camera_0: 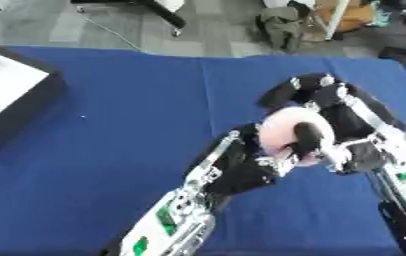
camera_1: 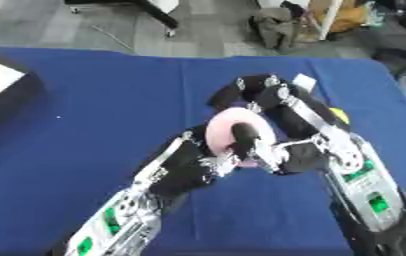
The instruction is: Pick up the objects with one hand, pass them to the other hand, and then place them into the box on the other side of the table.
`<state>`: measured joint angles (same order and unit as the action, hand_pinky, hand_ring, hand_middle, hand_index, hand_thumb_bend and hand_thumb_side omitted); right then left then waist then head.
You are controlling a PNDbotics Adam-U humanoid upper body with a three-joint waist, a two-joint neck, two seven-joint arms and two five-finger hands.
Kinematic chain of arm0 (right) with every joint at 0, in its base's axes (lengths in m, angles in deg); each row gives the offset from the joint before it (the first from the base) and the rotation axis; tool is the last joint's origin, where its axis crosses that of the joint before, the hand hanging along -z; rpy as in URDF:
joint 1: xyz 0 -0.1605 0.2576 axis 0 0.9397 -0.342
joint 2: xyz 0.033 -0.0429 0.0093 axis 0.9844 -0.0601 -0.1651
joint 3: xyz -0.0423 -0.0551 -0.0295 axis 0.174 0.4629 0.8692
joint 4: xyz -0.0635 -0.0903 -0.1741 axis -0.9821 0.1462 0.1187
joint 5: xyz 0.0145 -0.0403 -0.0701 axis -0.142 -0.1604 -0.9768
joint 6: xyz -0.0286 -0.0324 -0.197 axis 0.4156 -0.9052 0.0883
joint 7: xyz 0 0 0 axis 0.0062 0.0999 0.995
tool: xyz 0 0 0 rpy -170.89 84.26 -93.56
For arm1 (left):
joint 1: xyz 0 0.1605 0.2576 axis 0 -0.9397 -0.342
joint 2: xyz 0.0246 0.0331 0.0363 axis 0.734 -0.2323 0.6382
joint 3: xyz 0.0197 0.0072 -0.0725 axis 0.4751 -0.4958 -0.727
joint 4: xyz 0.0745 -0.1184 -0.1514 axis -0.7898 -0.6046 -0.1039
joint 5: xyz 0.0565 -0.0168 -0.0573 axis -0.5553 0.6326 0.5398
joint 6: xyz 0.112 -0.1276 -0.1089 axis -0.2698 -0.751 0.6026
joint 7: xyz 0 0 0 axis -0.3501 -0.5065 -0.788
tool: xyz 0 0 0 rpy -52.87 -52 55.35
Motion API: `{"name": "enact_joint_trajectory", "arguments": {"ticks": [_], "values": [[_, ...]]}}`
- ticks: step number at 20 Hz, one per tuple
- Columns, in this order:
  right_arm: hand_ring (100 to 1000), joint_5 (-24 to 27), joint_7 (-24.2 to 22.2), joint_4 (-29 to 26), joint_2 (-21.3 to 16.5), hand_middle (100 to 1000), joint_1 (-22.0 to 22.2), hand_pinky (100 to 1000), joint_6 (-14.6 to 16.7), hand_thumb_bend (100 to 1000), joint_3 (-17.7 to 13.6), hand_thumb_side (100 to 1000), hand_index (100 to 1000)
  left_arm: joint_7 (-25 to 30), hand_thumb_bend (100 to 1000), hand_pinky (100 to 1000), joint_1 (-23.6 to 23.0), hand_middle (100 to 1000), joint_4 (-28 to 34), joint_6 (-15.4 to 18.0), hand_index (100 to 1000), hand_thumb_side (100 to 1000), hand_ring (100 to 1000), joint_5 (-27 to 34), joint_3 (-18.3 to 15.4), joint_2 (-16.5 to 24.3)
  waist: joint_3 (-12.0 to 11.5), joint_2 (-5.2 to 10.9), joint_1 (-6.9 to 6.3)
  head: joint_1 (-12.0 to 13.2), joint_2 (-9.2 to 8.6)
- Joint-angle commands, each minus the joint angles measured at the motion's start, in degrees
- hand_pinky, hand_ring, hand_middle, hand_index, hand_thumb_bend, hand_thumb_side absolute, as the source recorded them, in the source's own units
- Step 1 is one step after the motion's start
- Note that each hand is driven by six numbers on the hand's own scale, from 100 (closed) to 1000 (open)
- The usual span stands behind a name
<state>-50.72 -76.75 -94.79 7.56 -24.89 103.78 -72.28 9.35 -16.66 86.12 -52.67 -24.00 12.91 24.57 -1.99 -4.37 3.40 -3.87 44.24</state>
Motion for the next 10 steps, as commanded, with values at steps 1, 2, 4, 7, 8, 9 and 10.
{"name": "enact_joint_trajectory", "arguments": {"ticks": [1, 2, 4, 7, 8, 9, 10], "values": [[737, -0.1, -0.3, -1.2, -0.7, 576, -0.5, 731, -0.1, 100, 0.1, 470, 379, -0.7, 100, 639, 0.9, 641, 1.1, 0.0, 383, 210, 671, 0.4, -0.7, -0.4, 0.1, 0.86, 0.02, 0.0, -0.12], [737, -0.1, -0.4, -1.2, -0.6, 577, -0.4, 731, -0.1, 100, 0.1, 470, 390, -0.8, 100, 639, 0.9, 638, 1.1, 0.1, 370, 210, 669, 0.5, -0.7, -0.4, 0.1, 0.85, 0.02, 0.0, -0.12], [742, -0.1, -0.6, -1.2, -0.5, 586, -0.4, 734, -0.2, 100, 0.0, 470, 434, -0.5, 100, 638, 0.9, 630, 1.2, 0.2, 342, 207, 667, 0.7, -0.6, -0.4, 0.1, 0.84, 0.01, 0.1, -0.12], [750, -0.1, -0.5, -1.2, -0.2, 606, -0.3, 739, -0.4, 100, -0.5, 470, 533, 0.1, 100, 639, 0.9, 626, 1.5, 0.6, 320, 202, 668, 0.9, -0.6, -0.3, 0.2, 0.83, -0.01, 0.1, -0.12], [752, -0.2, -0.3, -1.2, -0.1, 613, -0.3, 740, -0.5, 100, -0.8, 470, 571, 0.4, 100, 639, 0.9, 625, 1.6, 0.7, 316, 201, 668, 0.9, -0.6, -0.3, 0.3, 0.83, -0.02, 0.2, -0.12], [754, -0.4, 0.0, -1.2, -0.1, 621, -0.3, 741, -0.6, 100, -1.1, 470, 599, 0.6, 100, 639, 0.8, 624, 1.7, 0.8, 313, 199, 667, 1.0, -0.6, -0.2, 0.3, 0.82, -0.02, 0.2, -0.12], [755, -0.6, 0.3, -1.2, 0.1, 629, -0.2, 742, -0.6, 100, -1.4, 470, 625, 0.9, 100, 639, 0.8, 624, 1.8, 0.9, 311, 198, 667, 1.0, -0.6, -0.2, 0.3, 0.8, -0.02, 0.2, -0.12]]}}
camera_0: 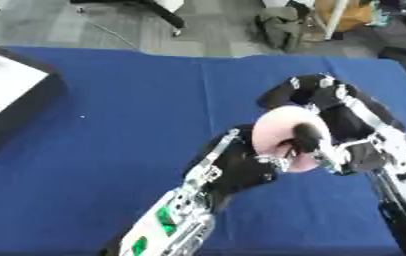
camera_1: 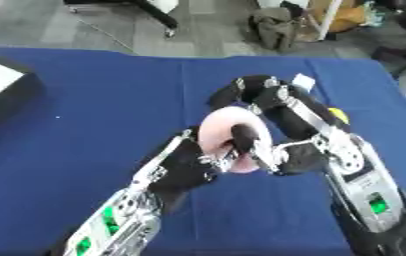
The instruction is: Pick up the objects with one hand, pass them to the other hand, and then place them into the box on the other side of the table.
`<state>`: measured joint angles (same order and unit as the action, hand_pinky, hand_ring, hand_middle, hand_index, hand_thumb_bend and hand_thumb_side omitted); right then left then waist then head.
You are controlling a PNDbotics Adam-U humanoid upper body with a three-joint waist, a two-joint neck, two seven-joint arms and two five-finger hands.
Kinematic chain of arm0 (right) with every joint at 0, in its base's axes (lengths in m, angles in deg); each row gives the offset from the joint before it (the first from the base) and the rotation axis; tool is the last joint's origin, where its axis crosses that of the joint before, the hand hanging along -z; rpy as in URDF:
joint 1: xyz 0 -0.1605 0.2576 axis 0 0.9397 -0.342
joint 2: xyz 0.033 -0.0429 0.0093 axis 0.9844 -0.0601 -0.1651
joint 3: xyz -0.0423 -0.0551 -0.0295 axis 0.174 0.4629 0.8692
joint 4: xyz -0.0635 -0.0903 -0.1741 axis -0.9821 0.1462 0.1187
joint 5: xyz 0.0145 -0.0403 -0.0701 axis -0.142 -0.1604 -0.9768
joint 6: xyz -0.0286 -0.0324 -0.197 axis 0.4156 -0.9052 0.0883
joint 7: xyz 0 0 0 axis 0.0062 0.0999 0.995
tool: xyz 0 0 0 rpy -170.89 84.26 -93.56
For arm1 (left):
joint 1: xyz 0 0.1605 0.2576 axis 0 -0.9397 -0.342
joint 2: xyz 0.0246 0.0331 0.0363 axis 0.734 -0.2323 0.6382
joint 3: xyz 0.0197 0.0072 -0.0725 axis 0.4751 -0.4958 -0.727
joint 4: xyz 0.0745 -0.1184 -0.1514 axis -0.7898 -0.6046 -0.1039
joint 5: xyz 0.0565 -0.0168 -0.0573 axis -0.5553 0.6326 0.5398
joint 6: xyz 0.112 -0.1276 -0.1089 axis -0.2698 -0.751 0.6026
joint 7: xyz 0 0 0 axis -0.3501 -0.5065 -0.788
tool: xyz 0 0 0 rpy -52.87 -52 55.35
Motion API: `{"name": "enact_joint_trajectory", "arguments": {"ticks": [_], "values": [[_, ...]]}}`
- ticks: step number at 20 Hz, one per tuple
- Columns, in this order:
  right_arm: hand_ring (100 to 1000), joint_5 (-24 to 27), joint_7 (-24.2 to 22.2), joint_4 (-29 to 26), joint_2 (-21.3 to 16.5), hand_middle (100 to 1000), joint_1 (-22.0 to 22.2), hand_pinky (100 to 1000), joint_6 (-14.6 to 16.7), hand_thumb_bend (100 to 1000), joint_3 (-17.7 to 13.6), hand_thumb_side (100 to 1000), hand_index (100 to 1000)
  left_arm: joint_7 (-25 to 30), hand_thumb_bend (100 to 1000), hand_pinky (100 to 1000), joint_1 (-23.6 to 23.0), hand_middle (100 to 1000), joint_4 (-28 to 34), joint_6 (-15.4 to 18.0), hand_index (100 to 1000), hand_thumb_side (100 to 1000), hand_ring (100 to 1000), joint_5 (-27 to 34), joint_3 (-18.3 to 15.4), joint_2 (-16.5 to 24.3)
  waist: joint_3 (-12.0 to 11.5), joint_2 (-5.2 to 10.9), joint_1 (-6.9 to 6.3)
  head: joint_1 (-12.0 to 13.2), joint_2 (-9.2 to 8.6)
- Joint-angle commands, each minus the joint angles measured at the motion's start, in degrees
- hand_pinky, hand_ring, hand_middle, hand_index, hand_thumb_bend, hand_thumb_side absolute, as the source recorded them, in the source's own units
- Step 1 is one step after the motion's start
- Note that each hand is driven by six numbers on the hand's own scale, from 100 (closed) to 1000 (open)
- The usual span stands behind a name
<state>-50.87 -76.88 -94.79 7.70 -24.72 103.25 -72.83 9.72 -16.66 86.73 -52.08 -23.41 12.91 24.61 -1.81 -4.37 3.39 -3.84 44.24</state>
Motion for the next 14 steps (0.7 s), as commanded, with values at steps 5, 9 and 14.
{"name": "enact_joint_trajectory", "arguments": {"ticks": [5, 9, 14], "values": [[767, -2.1, 2.8, -1.2, 0.5, 677, -0.6, 750, 0.0, 100, -2.5, 470, 710, 1.6, 100, 640, 0.7, 623, 1.7, 0.6, 309, 194, 669, 0.2, -0.7, 0.2, 0.2, 0.75, -0.03, 0.2, -0.12], [773, -4.0, 5.5, -1.2, 0.7, 695, -0.7, 755, 0.3, 100, -4.0, 470, 740, 3.1, 100, 646, 0.6, 625, 2.3, 1.0, 304, 192, 677, -0.4, -0.7, 0.8, 0.3, 0.7, -0.09, 0.2, -0.12], [781, -5.3, 6.5, -1.2, 0.9, 708, -0.7, 763, 0.3, 100, -4.3, 470, 763, 5.1, 100, 648, 0.3, 626, 2.4, 1.5, 302, 193, 680, -1.3, -1.0, 1.2, 0.3, 0.68, -0.11, 0.1, -0.12]]}}
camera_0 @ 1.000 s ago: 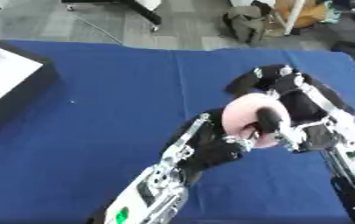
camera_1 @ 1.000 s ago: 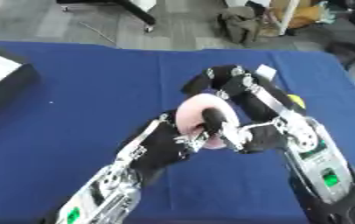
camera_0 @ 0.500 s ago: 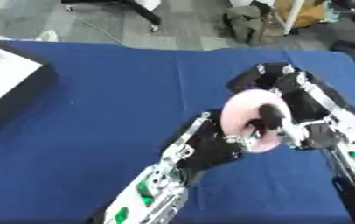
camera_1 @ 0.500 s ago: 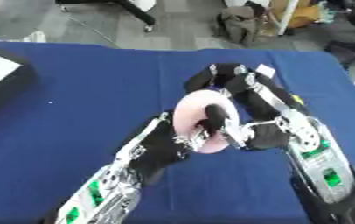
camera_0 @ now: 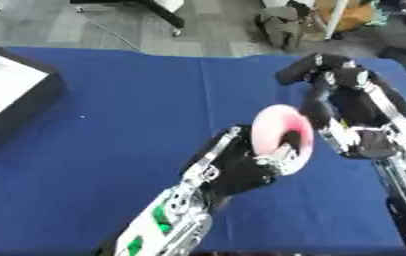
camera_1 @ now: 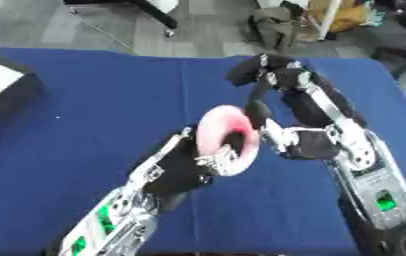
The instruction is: Pick up the objects with one hand, pass them to the other hand, and then place them into the box on the other side of the table.
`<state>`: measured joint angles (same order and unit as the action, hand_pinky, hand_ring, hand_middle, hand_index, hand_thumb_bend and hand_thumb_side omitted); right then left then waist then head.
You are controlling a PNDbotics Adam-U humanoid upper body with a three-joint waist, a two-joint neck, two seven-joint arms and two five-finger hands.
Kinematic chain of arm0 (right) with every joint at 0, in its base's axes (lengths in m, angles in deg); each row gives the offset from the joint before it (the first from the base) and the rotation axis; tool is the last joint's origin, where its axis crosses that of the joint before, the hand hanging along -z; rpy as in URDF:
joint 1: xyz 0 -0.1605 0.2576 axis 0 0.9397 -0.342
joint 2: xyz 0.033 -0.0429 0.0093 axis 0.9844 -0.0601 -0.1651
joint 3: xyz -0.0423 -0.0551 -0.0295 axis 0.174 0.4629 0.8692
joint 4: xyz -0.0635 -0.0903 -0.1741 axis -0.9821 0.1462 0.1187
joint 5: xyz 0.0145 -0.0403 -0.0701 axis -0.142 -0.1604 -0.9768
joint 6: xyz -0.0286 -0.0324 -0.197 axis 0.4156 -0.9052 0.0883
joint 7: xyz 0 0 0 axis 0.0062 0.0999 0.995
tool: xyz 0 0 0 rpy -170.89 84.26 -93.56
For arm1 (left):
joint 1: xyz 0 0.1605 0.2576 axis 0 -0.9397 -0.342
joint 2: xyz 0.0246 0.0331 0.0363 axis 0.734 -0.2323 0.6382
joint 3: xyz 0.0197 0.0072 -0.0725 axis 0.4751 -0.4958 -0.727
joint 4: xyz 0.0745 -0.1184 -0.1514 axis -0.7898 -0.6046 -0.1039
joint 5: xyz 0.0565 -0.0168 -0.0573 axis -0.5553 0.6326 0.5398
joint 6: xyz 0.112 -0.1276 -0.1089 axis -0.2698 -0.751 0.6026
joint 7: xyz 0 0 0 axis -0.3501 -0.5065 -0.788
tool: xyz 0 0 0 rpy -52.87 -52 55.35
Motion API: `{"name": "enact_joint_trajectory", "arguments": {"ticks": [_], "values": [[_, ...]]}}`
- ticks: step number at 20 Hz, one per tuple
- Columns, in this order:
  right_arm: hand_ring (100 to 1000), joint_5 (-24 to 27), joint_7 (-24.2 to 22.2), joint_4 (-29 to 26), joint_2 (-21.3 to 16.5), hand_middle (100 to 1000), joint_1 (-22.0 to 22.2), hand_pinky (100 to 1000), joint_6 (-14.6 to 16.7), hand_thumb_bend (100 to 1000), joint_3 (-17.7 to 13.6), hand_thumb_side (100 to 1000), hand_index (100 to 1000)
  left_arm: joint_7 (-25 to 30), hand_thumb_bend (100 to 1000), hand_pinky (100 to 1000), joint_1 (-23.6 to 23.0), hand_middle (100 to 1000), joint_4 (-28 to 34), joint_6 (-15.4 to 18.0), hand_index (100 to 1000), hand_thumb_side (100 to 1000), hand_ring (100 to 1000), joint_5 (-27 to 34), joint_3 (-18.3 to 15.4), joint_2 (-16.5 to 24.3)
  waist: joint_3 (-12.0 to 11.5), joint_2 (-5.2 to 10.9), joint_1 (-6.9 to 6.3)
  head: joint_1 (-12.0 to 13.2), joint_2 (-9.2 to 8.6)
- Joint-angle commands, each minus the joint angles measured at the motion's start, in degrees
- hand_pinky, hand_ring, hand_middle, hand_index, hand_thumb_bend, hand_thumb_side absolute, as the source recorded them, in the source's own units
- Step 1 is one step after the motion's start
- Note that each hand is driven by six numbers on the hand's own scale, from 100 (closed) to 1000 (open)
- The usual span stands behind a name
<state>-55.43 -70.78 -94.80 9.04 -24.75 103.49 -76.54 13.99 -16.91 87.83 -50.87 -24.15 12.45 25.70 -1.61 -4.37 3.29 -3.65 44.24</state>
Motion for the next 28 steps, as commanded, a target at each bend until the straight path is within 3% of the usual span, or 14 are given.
{"name": "enact_joint_trajectory", "arguments": {"ticks": [1, 4, 9, 14, 16, 19, 21, 22, 23, 25, 28], "values": [[781, -0.9, 0.2, -1.2, -0.5, 708, -0.6, 763, 0.2, 100, -0.5, 470, 763, 1.1, 100, 648, 0.5, 626, 1.3, 0.4, 302, 193, 680, -0.6, -0.6, 0.1, 0.0, 0.69, -0.01, -0.1, -0.12], [795, -1.8, -0.9, -1.2, -0.4, 728, -0.6, 772, 0.6, 100, -0.4, 528, 812, 1.5, 100, 649, 0.3, 625, 1.2, 0.5, 302, 195, 681, -0.9, -0.6, 0.1, -0.1, 0.72, 0.01, -0.1, -0.12], [802, -0.7, -2.3, -1.2, -0.2, 738, -0.3, 777, 0.0, 100, -0.1, 527, 845, 1.7, 100, 649, 0.1, 627, 0.9, 0.8, 305, 198, 683, -1.2, -0.6, 0.3, -0.1, 0.8, 0.02, 0.1, -0.12], [790, 0.1, 0.5, -1.2, 0.2, 726, 0.2, 770, -0.3, 100, -2.4, 525, 837, 0.8, 100, 651, 0.7, 634, 1.6, 1.1, 314, 201, 688, -2.2, -2.5, 3.0, 0.1, 0.86, -0.17, 1.7, -0.12], [784, 0.1, 2.1, -1.2, 0.5, 720, 0.7, 767, -0.4, 100, -4.2, 524, 831, -0.4, 100, 652, 1.7, 639, 2.4, 1.6, 320, 201, 690, -3.0, -4.5, 5.2, 0.2, 0.88, -0.4, 5.4, -0.78], [780, -0.5, 4.7, -1.2, 0.7, 715, 1.1, 767, -0.2, 100, -7.1, 523, 825, -2.8, 100, 652, 4.9, 641, 3.5, 1.8, 326, 198, 691, -5.3, -8.5, 9.2, 0.2, 0.55, -0.88, 15.1, -5.6], [781, -1.5, 6.3, -1.2, 0.6, 714, 1.6, 767, -0.3, 100, -8.0, 524, 821, -4.5, 100, 651, 7.5, 636, 3.7, 1.6, 332, 194, 689, -7.0, -11.2, 12.0, 0.2, 0.48, -1.25, 20.2, -8.03], [781, -2.2, 7.0, -1.2, 0.6, 713, 1.9, 767, -0.4, 100, -8.1, 526, 820, -5.7, 100, 652, 9.2, 629, 3.4, 1.2, 334, 189, 687, -8.7, -13.0, 14.8, 0.4, 0.46, -1.35, 22.0, -8.76], [781, -2.8, 7.3, -1.2, 0.9, 713, 1.9, 767, -0.4, 100, -7.9, 527, 820, -7.0, 100, 649, 10.8, 622, 3.8, 0.0, 333, 184, 681, -11.9, -15.2, 20.4, 1.0, 0.31, -1.27, 23.7, -9.38], [781, -3.9, 7.5, -1.2, 1.5, 712, 2.1, 767, -0.7, 100, -7.4, 530, 818, -9.7, 100, 643, 13.5, 614, 2.4, -4.8, 331, 172, 676, -18.2, -19.2, 28.6, 2.0, 0.24, -1.27, 25.9, -9.77], [782, -4.7, 7.3, -1.2, 1.9, 711, 2.6, 767, -1.1, 100, -6.8, 526, 815, -12.9, 100, 633, 16.7, 609, -4.9, -11.9, 334, 157, 671, -25.0, -22.2, 33.2, 2.9, 0.45, -1.3, 26.7, -9.47]]}}
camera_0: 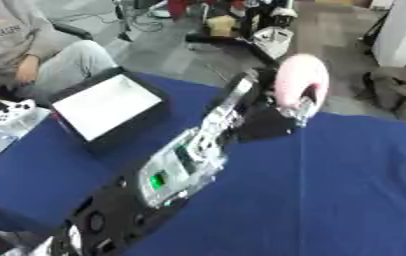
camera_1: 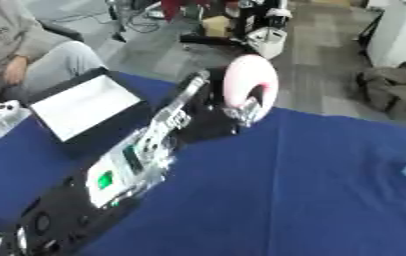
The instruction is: Pick up the objects with one hand, pass them to the other hand, and then place them into the box on the other side of the table.
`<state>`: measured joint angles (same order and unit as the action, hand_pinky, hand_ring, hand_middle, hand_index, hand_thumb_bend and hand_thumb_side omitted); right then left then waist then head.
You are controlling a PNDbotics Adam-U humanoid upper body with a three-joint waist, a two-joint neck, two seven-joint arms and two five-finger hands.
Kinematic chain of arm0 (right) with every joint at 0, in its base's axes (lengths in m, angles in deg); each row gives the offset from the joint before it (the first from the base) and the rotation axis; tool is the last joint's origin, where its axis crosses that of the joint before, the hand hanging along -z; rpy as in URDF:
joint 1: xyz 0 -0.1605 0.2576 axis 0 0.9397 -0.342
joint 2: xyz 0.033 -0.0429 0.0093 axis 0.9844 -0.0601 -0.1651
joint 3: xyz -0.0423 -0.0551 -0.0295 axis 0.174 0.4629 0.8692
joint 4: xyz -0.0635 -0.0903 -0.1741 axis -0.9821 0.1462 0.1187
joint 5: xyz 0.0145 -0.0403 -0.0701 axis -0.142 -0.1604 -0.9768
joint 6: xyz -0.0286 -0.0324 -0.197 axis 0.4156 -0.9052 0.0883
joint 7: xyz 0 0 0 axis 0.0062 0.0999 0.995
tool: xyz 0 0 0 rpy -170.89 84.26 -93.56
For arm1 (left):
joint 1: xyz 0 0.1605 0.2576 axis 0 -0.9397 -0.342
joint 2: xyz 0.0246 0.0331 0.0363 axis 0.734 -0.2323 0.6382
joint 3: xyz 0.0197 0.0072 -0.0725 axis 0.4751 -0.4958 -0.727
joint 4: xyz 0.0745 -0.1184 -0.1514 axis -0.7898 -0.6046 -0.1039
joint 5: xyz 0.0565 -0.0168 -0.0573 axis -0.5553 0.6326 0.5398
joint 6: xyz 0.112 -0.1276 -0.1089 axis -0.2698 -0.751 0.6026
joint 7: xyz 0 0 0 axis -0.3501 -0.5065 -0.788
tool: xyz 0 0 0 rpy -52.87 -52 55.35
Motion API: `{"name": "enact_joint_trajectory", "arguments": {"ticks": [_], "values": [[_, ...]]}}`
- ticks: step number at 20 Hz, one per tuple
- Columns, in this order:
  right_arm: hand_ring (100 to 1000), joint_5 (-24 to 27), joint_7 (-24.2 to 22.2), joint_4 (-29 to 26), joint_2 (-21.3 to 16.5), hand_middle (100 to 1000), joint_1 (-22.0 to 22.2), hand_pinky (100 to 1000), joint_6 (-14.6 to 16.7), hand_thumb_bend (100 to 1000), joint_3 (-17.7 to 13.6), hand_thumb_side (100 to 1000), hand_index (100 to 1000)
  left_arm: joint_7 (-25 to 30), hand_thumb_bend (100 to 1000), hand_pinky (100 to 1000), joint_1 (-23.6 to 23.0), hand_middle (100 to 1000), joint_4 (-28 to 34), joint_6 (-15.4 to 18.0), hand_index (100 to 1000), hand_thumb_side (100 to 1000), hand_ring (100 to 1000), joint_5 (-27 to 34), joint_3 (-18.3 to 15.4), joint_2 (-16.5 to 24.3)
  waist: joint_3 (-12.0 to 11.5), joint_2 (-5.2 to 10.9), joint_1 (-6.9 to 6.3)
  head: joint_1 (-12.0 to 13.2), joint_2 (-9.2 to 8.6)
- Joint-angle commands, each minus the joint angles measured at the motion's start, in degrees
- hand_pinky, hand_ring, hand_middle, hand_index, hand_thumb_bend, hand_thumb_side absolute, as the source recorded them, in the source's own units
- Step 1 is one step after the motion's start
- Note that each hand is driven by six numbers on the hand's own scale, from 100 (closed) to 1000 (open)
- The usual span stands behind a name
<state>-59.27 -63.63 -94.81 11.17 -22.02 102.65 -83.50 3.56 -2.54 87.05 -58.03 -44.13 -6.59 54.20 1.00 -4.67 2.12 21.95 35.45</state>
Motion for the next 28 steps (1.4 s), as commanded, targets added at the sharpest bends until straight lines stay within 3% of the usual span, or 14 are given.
{"name": "enact_joint_trajectory", "arguments": {"ticks": [1, 4, 8, 12, 13, 14, 15, 16, 20, 22, 26, 28], "values": [[783, -1.1, -0.1, -1.2, -0.1, 710, 0.2, 767, -0.3, 100, 0.3, 522, 814, -3.9, 100, 629, 3.5, 607, -8.8, -7.3, 335, 150, 670, -6.7, -4.3, 5.6, 0.7, 0.94, -0.12, 1.1, -0.39], [783, -1.6, -0.6, -1.2, 0.3, 710, 1.1, 767, -0.5, 100, 0.7, 518, 813, -7.6, 100, 621, 6.7, 590, -24.3, -11.7, 336, 137, 648, -12.0, -6.5, 7.6, 1.7, 1.43, 0.03, 0.3, 0.55], [783, -1.8, -0.9, -1.2, 0.8, 709, 1.4, 767, -0.8, 100, 0.6, 517, 811, -7.9, 122, 616, 8.0, 579, -40.3, -12.6, 354, 133, 635, -20.7, -8.9, 9.3, 2.2, 1.3, 0.13, -0.7, 0.93], [783, -2.0, -1.1, -1.2, 0.9, 708, 1.3, 767, -1.0, 100, 0.5, 514, 810, -8.0, 279, 630, 6.5, 616, -50.2, -12.7, 466, 219, 657, -24.7, -12.0, 9.9, 2.3, 1.01, 0.04, -1.4, 0.7], [783, -2.0, -1.2, -1.2, 0.9, 708, 1.3, 768, -1.1, 100, 0.5, 513, 810, -8.2, 662, 666, 6.0, 718, -52.0, -12.6, 616, 438, 723, -24.7, -12.8, 9.8, 2.4, 0.97, 0.0, -1.5, 0.58], [783, -2.0, -1.2, -1.2, 0.9, 707, 1.3, 767, -1.1, 100, 0.5, 513, 809, -8.2, 917, 696, 5.4, 771, -53.3, -12.3, 721, 556, 765, -24.3, -13.3, 9.7, 2.5, 0.94, -0.04, -1.6, 0.48], [783, -2.0, -1.3, -1.2, 0.9, 708, 1.3, 767, -1.2, 100, 0.5, 512, 809, -7.9, 1000, 717, 4.9, 803, -54.1, -11.6, 767, 599, 793, -23.6, -13.7, 9.5, 2.5, 0.94, -0.08, -1.8, 0.43], [783, -2.0, -1.3, -1.2, 0.8, 707, 1.3, 767, -1.2, 100, 0.5, 511, 809, -7.5, 1000, 740, 4.6, 836, -54.5, -10.7, 817, 635, 823, -22.8, -13.8, 9.4, 2.5, 0.96, -0.12, -1.8, 0.45], [783, -2.1, -1.5, -1.2, 0.9, 705, 1.7, 767, -1.6, 100, 0.4, 510, 807, -9.5, 1000, 779, 4.2, 921, -51.4, -7.3, 918, 720, 894, -18.6, -14.5, 9.6, 2.5, 1.07, -0.21, -2.5, 0.51], [783, -2.1, -1.5, -1.2, 1.0, 705, 1.7, 766, -1.8, 100, 0.3, 512, 806, -10.8, 1000, 776, 4.2, 924, -46.9, -5.7, 912, 714, 898, -15.4, -14.2, 9.7, 2.4, 1.06, -0.21, -2.9, 0.51], [786, -2.2, -1.4, -1.2, 0.9, 709, 1.9, 766, -2.3, 100, 0.1, 496, 798, -13.2, 1000, 763, 3.0, 896, -33.4, -2.7, 888, 654, 881, -5.6, -12.7, 9.9, 2.2, 1.07, -0.25, -4.7, 0.75], [790, -2.7, -1.1, -1.2, 0.2, 717, 2.8, 766, -2.9, 100, -0.4, 482, 806, -9.1, 1000, 757, 2.6, 880, -19.2, 3.0, 886, 655, 867, -1.5, -9.3, 9.4, 1.9, 1.27, -0.31, -8.0, 1.51]]}}
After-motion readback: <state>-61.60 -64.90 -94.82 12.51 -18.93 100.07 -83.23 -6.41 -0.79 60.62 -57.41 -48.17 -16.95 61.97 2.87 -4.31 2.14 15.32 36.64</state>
